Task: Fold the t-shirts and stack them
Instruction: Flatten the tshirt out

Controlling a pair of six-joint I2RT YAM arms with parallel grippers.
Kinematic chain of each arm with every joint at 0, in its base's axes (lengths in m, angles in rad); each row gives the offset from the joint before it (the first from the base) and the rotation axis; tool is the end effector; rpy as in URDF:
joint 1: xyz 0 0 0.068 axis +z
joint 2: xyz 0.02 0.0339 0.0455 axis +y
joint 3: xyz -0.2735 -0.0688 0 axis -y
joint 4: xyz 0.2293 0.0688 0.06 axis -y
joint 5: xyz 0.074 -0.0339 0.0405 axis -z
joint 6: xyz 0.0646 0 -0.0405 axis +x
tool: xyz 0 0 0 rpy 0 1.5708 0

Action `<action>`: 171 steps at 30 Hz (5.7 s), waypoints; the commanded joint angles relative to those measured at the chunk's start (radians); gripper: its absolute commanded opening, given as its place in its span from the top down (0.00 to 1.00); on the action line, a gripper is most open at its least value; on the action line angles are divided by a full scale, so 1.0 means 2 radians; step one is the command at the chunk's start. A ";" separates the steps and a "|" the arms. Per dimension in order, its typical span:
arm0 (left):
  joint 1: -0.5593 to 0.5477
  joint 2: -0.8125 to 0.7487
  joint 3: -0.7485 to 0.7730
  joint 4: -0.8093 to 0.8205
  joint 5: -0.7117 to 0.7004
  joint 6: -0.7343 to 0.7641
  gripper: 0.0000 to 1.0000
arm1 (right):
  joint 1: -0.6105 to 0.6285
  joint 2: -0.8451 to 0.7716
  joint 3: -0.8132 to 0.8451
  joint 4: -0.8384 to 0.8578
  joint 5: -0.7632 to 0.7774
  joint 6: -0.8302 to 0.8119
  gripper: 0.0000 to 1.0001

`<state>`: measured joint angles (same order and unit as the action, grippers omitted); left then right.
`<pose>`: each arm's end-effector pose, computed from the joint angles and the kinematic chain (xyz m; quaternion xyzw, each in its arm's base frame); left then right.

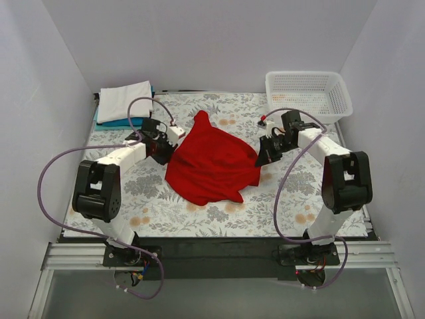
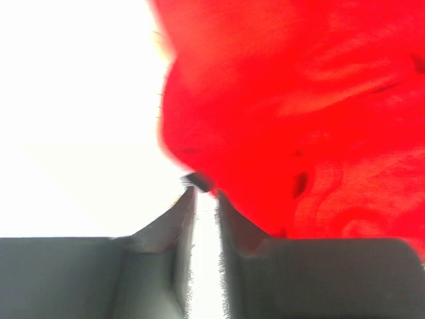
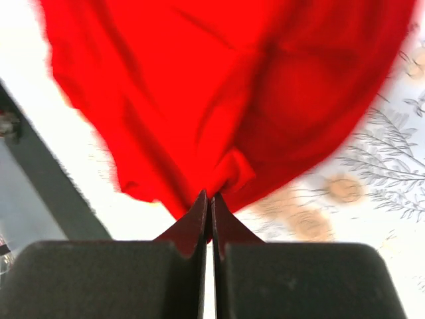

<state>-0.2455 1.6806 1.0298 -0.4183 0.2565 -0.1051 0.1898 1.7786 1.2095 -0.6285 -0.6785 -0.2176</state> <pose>0.3204 -0.0972 0.1745 0.0991 0.9562 -0.1649 0.2208 0.3333 0.1053 0.1924 -0.2479 0.8950 0.3245 0.1795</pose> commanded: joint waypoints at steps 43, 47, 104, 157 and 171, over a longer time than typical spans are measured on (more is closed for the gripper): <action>-0.252 -0.417 -0.172 -0.067 0.061 0.092 1.00 | 0.001 -0.315 -0.018 -0.044 0.017 -0.075 0.99; -0.248 -0.458 -0.185 -0.097 0.045 0.105 1.00 | 0.001 -0.338 -0.038 -0.032 0.023 -0.084 0.99; -0.127 -0.112 -0.068 -0.094 0.129 0.069 0.46 | -0.090 0.114 0.083 -0.070 0.096 -0.172 0.58; -0.135 -0.092 -0.157 0.070 0.179 0.247 0.65 | -0.090 0.020 0.052 -0.054 0.114 -0.146 0.99; -0.094 -0.059 -0.154 0.079 0.208 0.283 0.64 | -0.091 0.023 0.059 -0.060 0.111 -0.150 0.99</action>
<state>-0.4332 1.5551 0.7235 -0.2607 0.6376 0.4313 0.0086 1.8538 1.3060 -0.7280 -0.4324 -0.5186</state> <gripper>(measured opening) 0.355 0.020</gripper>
